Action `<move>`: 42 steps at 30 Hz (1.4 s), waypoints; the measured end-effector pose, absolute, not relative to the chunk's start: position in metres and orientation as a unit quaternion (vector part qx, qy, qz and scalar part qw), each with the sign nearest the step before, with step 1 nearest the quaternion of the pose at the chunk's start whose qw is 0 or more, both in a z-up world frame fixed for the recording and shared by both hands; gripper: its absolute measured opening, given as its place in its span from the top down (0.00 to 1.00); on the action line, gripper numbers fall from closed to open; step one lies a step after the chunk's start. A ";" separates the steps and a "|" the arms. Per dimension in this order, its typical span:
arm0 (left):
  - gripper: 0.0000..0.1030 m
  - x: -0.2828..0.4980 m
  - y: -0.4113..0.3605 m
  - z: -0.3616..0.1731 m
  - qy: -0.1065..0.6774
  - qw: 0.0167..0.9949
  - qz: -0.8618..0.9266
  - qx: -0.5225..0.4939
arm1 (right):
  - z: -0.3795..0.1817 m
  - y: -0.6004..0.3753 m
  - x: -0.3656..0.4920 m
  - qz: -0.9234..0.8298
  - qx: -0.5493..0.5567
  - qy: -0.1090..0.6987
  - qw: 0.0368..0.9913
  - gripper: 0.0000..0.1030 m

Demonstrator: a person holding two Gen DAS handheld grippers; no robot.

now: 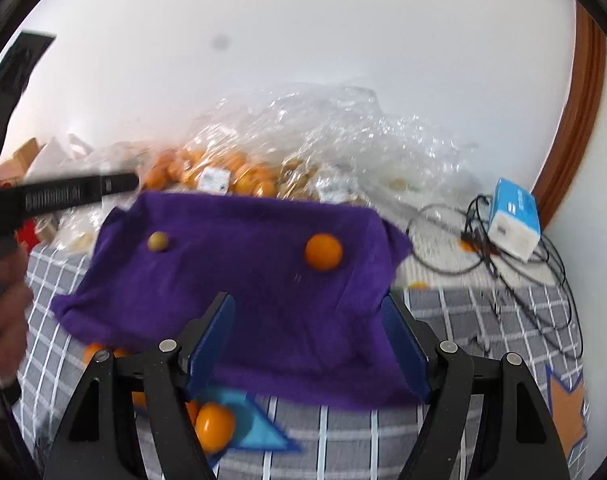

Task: Organize fruits
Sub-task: 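Grasp an oval orange with the right gripper while the left gripper grasps another brown fruit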

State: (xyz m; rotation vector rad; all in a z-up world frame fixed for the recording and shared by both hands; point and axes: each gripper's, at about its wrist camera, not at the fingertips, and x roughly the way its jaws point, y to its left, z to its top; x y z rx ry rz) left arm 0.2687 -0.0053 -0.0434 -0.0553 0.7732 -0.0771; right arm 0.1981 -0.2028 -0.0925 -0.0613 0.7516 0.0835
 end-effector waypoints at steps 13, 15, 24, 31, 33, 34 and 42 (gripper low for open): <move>0.44 0.161 0.071 -0.111 0.411 0.907 0.008 -0.091 | -0.156 -0.166 0.135 0.131 -0.047 0.400 0.906 0.54; 0.44 0.146 0.080 -0.123 0.419 0.901 0.008 -0.109 | -0.161 -0.159 0.136 0.134 -0.060 0.403 0.903 0.54; 0.44 0.108 0.087 -0.144 0.427 0.897 -0.004 -0.115 | -0.184 -0.162 0.152 0.128 -0.039 0.416 0.899 0.57; 0.44 0.101 0.068 -0.143 0.432 0.896 -0.052 -0.092 | -0.172 -0.191 0.132 0.110 -0.039 0.394 0.912 0.65; 0.44 0.104 0.059 -0.146 0.437 0.892 -0.065 -0.094 | -0.171 -0.203 0.122 0.105 -0.045 0.388 0.914 0.65; 0.44 0.105 0.053 -0.148 0.437 0.892 -0.070 -0.091 | -0.173 -0.210 0.118 0.100 -0.048 0.386 0.916 0.65; 0.74 0.115 0.034 -0.162 0.440 0.895 -0.051 -0.052 | -0.193 -0.225 0.118 0.101 -0.018 0.397 0.912 0.65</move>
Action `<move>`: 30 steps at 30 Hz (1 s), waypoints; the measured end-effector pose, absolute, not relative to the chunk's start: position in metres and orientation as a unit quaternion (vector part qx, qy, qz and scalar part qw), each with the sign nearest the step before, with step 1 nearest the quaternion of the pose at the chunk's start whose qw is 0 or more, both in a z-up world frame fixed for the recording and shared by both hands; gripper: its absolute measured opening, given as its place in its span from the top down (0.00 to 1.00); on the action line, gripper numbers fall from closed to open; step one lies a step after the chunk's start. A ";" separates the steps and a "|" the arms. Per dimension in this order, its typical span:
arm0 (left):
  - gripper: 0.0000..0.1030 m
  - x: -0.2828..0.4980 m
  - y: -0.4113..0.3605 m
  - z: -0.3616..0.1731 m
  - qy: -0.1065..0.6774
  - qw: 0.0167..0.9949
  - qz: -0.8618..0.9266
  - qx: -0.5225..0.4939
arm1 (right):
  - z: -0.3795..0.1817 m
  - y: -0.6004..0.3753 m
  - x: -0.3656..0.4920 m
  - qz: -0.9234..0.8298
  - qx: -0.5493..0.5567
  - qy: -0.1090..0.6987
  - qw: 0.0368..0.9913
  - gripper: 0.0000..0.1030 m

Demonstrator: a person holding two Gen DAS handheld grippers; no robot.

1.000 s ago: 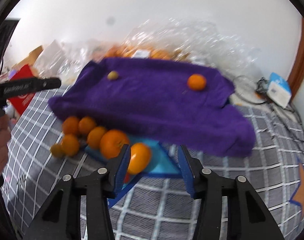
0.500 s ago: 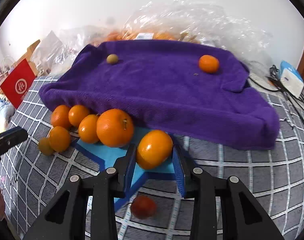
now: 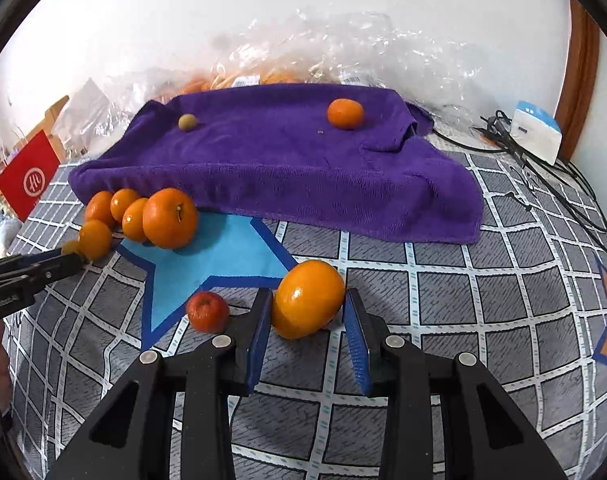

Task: Organize fruits
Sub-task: 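Grasp an oval orange with the right gripper while the left gripper grasps another brown fruit, then lift both held fruits and carry them over the purple towel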

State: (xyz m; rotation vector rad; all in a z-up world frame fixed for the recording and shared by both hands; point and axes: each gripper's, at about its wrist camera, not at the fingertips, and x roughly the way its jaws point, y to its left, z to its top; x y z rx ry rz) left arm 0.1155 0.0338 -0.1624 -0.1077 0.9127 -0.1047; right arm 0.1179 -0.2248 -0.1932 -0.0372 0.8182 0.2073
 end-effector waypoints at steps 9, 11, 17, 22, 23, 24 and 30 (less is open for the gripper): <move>0.74 0.114 0.050 -0.168 0.414 0.907 -0.055 -0.064 | -0.198 -0.226 0.120 0.094 -0.014 0.403 0.910 0.65; 0.74 0.115 0.047 -0.168 0.414 0.907 -0.053 -0.057 | -0.198 -0.224 0.120 0.090 -0.019 0.403 0.911 0.65; 0.69 0.116 0.049 -0.168 0.415 0.905 -0.068 -0.066 | -0.198 -0.223 0.119 0.086 -0.024 0.399 0.912 0.65; 0.69 0.115 0.053 -0.169 0.412 0.904 -0.072 -0.085 | -0.198 -0.227 0.119 0.079 -0.017 0.396 0.915 0.65; 0.69 0.115 0.054 -0.169 0.410 0.905 -0.072 -0.089 | -0.197 -0.229 0.118 0.078 -0.013 0.393 0.916 0.66; 0.73 0.114 0.055 -0.170 0.409 0.905 -0.070 -0.094 | -0.195 -0.231 0.117 0.079 -0.007 0.388 0.918 0.66; 0.74 0.104 0.068 -0.165 0.379 0.917 -0.039 -0.119 | -0.191 -0.243 0.114 0.077 0.025 0.374 0.924 0.66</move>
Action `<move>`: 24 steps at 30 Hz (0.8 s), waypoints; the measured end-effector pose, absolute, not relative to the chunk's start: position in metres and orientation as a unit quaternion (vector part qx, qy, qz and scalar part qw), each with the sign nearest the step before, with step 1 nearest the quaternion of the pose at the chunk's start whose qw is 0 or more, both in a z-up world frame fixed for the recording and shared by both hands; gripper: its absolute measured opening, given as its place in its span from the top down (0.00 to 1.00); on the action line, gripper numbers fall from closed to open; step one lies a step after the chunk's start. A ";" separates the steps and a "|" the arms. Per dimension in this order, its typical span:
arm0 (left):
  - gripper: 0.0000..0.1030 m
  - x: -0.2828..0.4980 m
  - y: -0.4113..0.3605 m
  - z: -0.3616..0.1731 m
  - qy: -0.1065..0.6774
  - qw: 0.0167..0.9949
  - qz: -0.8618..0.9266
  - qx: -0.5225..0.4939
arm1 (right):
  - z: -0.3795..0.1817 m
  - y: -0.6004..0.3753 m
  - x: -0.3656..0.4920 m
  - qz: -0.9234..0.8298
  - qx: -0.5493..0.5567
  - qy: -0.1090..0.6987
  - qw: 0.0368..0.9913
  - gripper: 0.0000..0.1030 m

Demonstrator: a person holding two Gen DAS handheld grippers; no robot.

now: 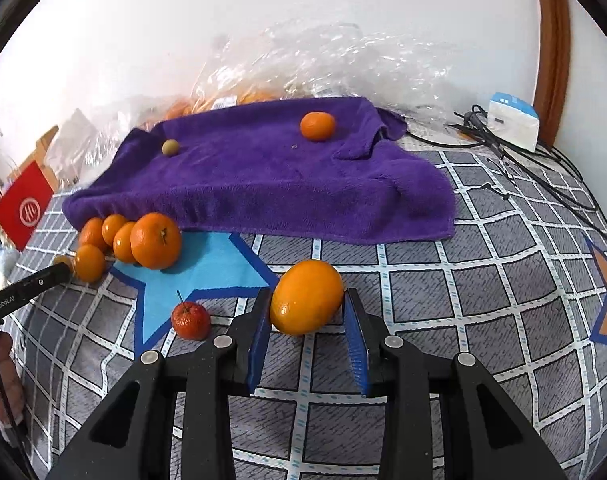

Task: Organize fruits
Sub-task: 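Lift both held fruits and carry them over the purple towel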

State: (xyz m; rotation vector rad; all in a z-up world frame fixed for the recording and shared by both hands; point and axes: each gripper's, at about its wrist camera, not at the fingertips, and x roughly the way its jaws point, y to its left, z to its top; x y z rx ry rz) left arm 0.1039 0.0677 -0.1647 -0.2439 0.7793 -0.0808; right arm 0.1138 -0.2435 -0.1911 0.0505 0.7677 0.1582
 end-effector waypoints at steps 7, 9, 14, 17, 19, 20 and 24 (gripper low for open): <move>0.74 0.093 0.065 -0.153 0.339 0.935 -0.023 -0.103 | -0.190 -0.239 0.113 0.077 0.018 0.369 0.926 0.66; 0.74 0.093 0.064 -0.152 0.336 0.936 -0.027 -0.101 | -0.190 -0.239 0.113 0.080 0.018 0.369 0.926 0.66; 0.74 0.091 0.064 -0.150 0.330 0.938 -0.029 -0.104 | -0.190 -0.241 0.113 0.086 0.025 0.368 0.925 0.66; 0.74 0.089 0.065 -0.149 0.325 0.940 -0.026 -0.104 | -0.189 -0.242 0.112 0.087 0.028 0.365 0.927 0.66; 0.74 0.087 0.064 -0.148 0.322 0.941 -0.024 -0.101 | -0.188 -0.243 0.112 0.089 0.031 0.363 0.927 0.66; 0.74 0.087 0.063 -0.147 0.320 0.942 -0.025 -0.098 | -0.188 -0.244 0.111 0.090 0.032 0.361 0.928 0.66; 0.74 0.088 0.059 -0.148 0.326 0.940 -0.033 -0.091 | -0.186 -0.251 0.111 0.091 0.048 0.355 0.929 0.66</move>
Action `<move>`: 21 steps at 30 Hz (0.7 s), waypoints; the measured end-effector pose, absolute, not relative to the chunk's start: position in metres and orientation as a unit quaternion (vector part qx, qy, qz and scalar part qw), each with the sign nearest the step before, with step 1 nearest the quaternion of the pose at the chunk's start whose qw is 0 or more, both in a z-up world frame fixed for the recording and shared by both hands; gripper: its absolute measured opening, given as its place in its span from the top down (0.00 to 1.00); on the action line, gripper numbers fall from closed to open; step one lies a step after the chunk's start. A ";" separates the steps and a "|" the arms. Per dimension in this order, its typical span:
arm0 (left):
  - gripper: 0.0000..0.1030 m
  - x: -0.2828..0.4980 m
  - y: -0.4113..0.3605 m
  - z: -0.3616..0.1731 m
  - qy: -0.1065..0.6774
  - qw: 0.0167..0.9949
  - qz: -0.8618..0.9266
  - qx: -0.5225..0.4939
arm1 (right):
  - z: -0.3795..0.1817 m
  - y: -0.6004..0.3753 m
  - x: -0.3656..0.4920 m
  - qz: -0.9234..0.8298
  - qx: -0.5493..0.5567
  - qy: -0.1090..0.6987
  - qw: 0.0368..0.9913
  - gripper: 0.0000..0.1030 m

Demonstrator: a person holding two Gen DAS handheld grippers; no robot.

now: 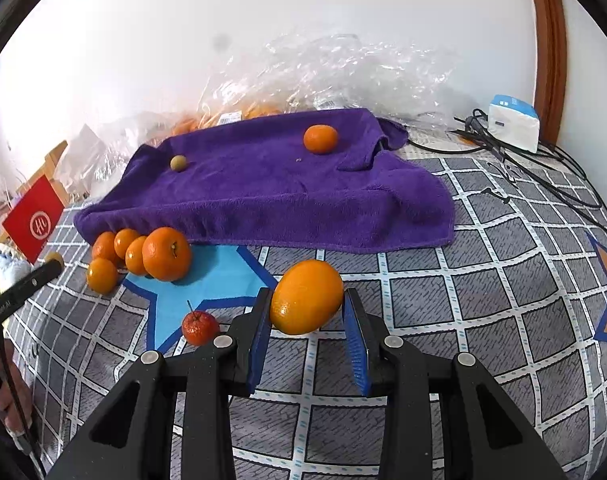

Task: Organize fruits
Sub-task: 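Lift both held fruits and carry them over the purple towel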

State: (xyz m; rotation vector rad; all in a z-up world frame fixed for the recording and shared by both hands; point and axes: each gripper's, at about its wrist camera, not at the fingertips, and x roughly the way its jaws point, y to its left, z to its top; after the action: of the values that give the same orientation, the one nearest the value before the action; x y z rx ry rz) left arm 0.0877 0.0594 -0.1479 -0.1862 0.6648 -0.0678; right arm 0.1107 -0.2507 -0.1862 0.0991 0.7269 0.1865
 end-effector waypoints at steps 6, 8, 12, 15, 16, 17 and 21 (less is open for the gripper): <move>0.74 0.088 0.059 -0.149 0.325 0.941 -0.034 -0.089 | -0.184 -0.259 0.112 0.082 0.065 0.352 0.930 0.66; 0.74 0.088 0.058 -0.149 0.323 0.942 -0.032 -0.085 | -0.181 -0.260 0.111 0.080 0.063 0.350 0.931 0.66; 0.74 0.086 0.061 -0.147 0.319 0.944 -0.022 -0.083 | -0.167 -0.261 0.107 0.071 0.060 0.336 0.937 0.66; 0.74 0.088 0.073 -0.143 0.330 0.935 -0.044 -0.123 | -0.155 -0.264 0.105 0.069 0.066 0.331 0.939 0.66; 0.74 0.088 0.078 -0.138 0.332 0.933 -0.042 -0.135 | -0.151 -0.264 0.105 0.067 0.064 0.328 0.940 0.66; 0.74 0.088 0.080 -0.133 0.328 0.934 -0.041 -0.137 | -0.146 -0.264 0.105 0.064 0.061 0.325 0.942 0.66; 0.74 0.093 0.081 -0.098 0.296 0.947 -0.038 -0.116 | -0.134 -0.263 0.111 0.064 0.058 0.317 0.944 0.66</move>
State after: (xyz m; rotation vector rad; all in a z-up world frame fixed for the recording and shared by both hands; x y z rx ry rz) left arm 0.0930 0.0808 -0.0976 -0.2358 0.6036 -0.0780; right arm 0.1112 -0.2633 -0.1341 0.1185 0.6466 0.1295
